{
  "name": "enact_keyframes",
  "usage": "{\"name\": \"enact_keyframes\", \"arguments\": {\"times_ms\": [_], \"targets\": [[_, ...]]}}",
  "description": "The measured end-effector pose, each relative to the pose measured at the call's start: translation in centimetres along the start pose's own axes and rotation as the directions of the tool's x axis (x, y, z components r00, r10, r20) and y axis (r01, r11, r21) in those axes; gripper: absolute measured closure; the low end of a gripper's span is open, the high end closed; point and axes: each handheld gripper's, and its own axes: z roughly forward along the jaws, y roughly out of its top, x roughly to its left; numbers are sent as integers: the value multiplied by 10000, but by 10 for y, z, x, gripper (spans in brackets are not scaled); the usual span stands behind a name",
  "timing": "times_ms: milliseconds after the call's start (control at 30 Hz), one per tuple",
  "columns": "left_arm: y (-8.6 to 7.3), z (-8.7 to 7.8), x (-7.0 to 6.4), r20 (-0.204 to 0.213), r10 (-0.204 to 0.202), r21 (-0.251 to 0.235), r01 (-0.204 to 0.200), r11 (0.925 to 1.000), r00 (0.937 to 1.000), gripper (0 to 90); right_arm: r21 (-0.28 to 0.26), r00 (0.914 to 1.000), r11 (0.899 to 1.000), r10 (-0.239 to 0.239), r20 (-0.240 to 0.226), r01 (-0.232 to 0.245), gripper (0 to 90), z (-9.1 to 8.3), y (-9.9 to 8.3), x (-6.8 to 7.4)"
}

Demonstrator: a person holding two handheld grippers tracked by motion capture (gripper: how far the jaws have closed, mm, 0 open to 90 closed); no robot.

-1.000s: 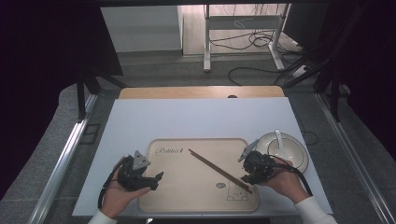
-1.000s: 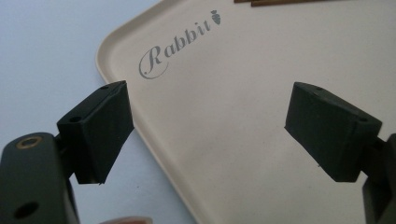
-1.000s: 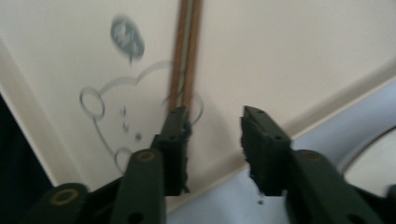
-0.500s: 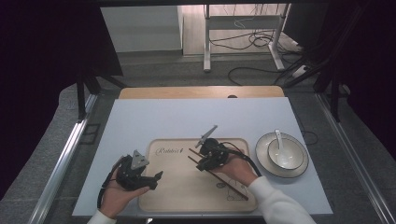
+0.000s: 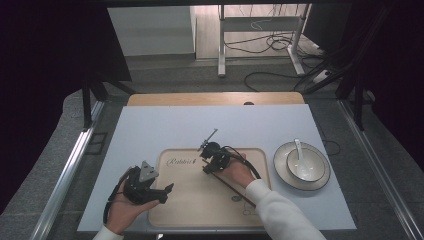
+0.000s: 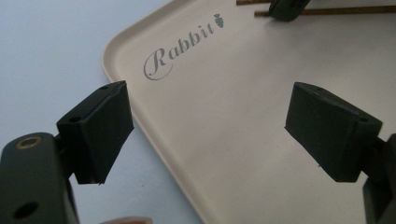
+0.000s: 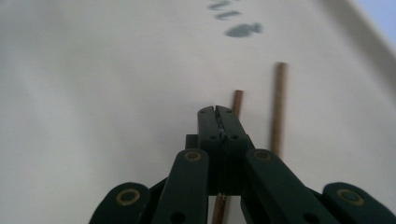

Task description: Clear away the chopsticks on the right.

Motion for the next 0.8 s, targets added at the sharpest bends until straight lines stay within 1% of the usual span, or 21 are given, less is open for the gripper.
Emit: {"name": "enact_keyframes", "arguments": {"times_ms": [33, 67, 100, 133, 167, 200, 233, 267, 300, 333, 367, 400, 467, 500, 600, 633, 667, 700, 733, 800], "targets": [[0, 0, 0, -5, -4, 1, 4, 10000, 10000, 150, -28, 9999, 9999, 108, 132, -107, 896, -1, -1, -3], [0, 0, 0, -14, -11, 11, 11, 10000, 10000, 150, -93, 9986, 9993, 362, 394, -359, 897, -3, -5, -11], [0, 0, 1, -22, -13, 12, 13, 10000, 10000, 150, -147, 9973, 9986, 514, 533, -507, 896, -5, -6, -14], [0, 0, 1, -22, -13, 12, 13, 10000, 10000, 150, -147, 9973, 9986, 514, 533, -507, 896, -5, -6, -14], [0, 0, 1, -24, -14, 6, 15, 10000, 10000, 150, -206, 9939, 9964, 833, 718, -821, 896, -8, -11, -22], [0, 0, 1, -22, -10, 4, 10, 10000, 10000, 150, -206, 9939, 9964, 833, 718, -821, 896, -8, -11, -22], [0, 0, 0, -21, -1, 8, 1, 10000, 10000, 150, -177, 9904, 9950, 997, 953, -984, 897, -12, -15, -28], [0, 0, 0, -21, -1, 8, 1, 10000, 10000, 150, -177, 9904, 9950, 997, 953, -984, 897, -12, -15, -28], [0, 0, 1, -25, 1, 9, -1, 10000, 10000, 150, -127, 9850, 9927, 1207, 1237, -1200, 897, -17, -20, -33], [0, 0, 1, -25, 1, 9, -1, 10000, 10000, 150, -127, 9850, 9927, 1207, 1237, -1200, 897, -17, -20, -33], [0, 0, 1, -30, 6, 1, -6, 10000, 10000, 150, -139, 9801, 9900, 1412, 1395, -1406, 897, -21, -26, -38], [0, 0, 1, -30, 6, 1, -6, 10000, 10000, 150, -104, 9777, 9893, 1456, 1512, -1457, 897, -23, -29, -39], [0, 0, 1, -33, 19, 8, -19, 10000, 10000, 150, -40, 9766, 9887, 1488, 1551, -1500, 897, -24, -32, -41], [0, 0, 1, -34, 18, 6, -18, 10000, 10000, 150, -41, 9731, 9870, 1591, 1667, -1607, 897, -28, -38, -42], [0, 0, 0, -36, 28, -3, -28, 10000, 10000, 150, 14, 9627, 9844, 1718, 2091, -1760, 897, -33, -47, -45], [0, 0, 0, -36, 28, -3, -28, 10000, 10000, 150, 14, 9627, 9844, 1718, 2091, -1760, 897, -33, -47, -45], [0, 0, 0, -42, 36, -4, -36, 10000, 10000, 150, 1, 9563, 9792, 1981, 2150, -2028, 897, -37, -54, -50], [0, 0, 0, -51, 54, 12, -54, 10000, 10000, 149, -17, 9533, 9772, 2075, 2194, -2124, 897, -40, -58, -52], [0, 0, 0, -51, 54, 12, -54, 10000, 10000, 150, -17, 9533, 9772, 2075, 2194, -2124, 897, -40, -58, -52], [0, 0, 0, -59, 49, 12, -49, 10000, 10000, 149, -4, 9458, 9720, 2290, 2302, -2352, 897, -44, -66, -57]]}}
